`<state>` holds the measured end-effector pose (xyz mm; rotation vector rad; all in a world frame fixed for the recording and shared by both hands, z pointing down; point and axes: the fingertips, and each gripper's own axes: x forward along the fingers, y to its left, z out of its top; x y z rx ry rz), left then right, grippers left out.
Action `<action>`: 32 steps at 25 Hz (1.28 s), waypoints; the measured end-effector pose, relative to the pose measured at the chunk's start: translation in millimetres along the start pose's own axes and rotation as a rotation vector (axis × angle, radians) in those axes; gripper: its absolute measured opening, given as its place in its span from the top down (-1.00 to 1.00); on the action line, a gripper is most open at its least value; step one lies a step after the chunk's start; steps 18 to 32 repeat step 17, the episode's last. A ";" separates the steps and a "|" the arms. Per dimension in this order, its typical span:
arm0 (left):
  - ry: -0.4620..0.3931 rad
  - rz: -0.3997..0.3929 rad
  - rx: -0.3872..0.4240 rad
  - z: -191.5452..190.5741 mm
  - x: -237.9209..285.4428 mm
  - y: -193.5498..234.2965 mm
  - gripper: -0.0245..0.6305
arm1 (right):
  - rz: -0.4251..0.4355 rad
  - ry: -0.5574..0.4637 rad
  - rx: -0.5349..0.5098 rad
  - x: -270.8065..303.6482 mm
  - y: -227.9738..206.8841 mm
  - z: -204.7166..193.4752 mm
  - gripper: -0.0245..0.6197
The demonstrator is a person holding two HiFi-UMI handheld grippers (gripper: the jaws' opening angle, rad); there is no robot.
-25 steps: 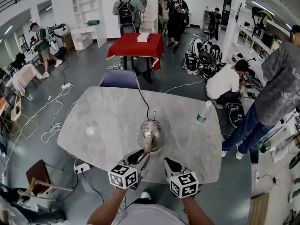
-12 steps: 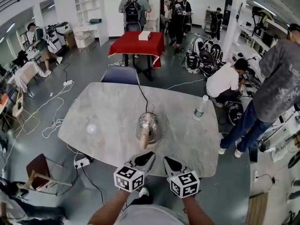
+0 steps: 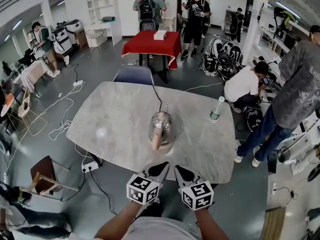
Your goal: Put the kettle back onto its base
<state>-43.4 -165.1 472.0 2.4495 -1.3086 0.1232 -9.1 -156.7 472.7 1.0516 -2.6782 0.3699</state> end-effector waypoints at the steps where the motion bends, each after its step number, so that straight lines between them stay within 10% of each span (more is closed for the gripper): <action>1: 0.000 0.004 -0.001 -1.2 -2.7 0.5 0.90 | 0.004 -0.002 0.000 -0.1 3.1 -0.6 0.91; 32: 0.016 0.022 0.007 -1.5 -15.9 -5.9 0.90 | 0.024 -0.008 0.002 -7.5 16.6 3.7 0.91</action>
